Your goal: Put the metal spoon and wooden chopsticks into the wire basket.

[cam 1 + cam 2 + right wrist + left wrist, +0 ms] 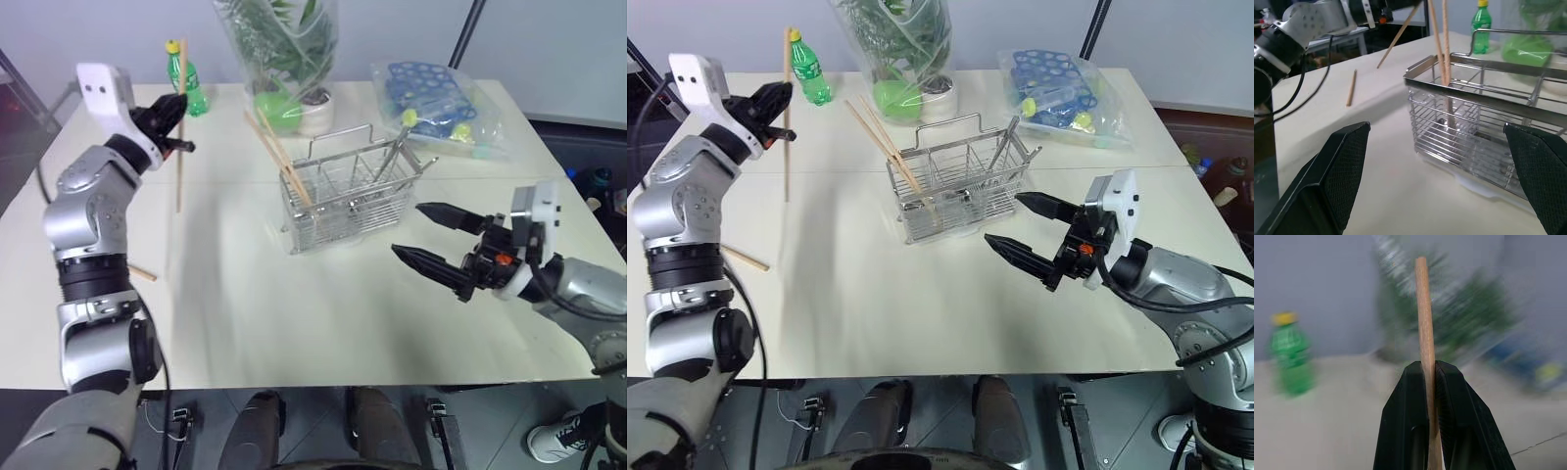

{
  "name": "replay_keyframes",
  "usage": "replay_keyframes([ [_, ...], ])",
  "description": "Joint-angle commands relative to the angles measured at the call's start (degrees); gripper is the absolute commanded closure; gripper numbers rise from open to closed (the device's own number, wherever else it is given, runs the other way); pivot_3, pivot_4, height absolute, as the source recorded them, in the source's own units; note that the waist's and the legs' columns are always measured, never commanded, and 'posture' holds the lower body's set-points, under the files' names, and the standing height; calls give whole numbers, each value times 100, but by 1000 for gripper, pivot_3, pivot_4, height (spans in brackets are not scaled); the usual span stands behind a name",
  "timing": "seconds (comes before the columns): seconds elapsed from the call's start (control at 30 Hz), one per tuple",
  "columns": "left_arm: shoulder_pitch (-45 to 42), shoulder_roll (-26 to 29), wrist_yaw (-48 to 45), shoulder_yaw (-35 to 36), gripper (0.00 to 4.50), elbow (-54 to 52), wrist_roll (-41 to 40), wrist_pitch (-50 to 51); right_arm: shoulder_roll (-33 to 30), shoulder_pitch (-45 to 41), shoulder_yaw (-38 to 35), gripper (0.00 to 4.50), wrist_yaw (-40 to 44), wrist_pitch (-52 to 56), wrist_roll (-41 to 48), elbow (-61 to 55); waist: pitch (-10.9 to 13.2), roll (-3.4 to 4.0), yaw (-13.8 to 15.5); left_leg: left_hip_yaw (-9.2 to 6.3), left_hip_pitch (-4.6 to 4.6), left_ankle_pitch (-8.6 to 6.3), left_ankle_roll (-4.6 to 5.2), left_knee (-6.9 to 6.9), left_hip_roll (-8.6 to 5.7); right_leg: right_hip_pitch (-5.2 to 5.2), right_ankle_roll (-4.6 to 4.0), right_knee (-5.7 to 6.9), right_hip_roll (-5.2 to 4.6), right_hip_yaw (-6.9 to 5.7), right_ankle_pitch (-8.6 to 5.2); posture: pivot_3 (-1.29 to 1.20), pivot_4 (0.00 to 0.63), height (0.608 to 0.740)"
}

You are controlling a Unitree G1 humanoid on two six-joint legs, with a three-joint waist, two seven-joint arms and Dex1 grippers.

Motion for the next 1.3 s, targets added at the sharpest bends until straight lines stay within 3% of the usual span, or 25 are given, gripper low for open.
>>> replay_keyframes([
  [0.03, -626, 74, -535, 611, 4433, -321, -1284, 251, 69, -69, -127, 0, -150, -123, 61, -193, 1, -1, -23, 0, 0, 0, 0, -1, 0, -2, 0, 1, 0, 0, 0, 0, 150, 740],
  [0.2, -1062, -173, -616, 695, 4433, -261, -2117, 590, 130, -82, -42, 0, -183, -194, -59, -157, -1, 1, -17, 1, 7, 0, 1, -1, 0, 3, 0, 6, 0, 0, 0, 0, 150, 740],
  [0.37, -1278, -580, -622, 570, 4433, -144, -2406, 545, 223, -59, 50, 0, -217, -278, -153, -123, 0, 0, -7, 0, 11, 0, 1, 4, 0, 9, 1, 9, 1, 0, 0, 0, 150, 740],
  [0.57, -1291, -1156, -818, 79, 4433, 215, -1955, -36, 347, -78, 84, 0, -287, -317, -140, -92, 0, 0, 0, 1, 10, 0, 1, 3, -1, 9, 1, 7, 1, 0, 0, 0, 150, 740],
  [0.87, -1379, -1706, -895, -8, 4433, 1055, -1607, -1008, 425, 104, -4, 0, -477, -228, 63, -238, 0, 0, -2, 1, 9, 0, 1, 2, -1, 7, 0, 6, 2, 0, 0, 0, 150, 740],
  [1.3, -950, -2066, -1094, -492, 4433, 825, -1311, -1193, 431, 268, 9, 0, -602, -296, 72, -372, 0, -1, -13, 1, 10, 0, 2, 0, -1, 6, 1, 4, 3, 0, 0, 0, 150, 740],
])
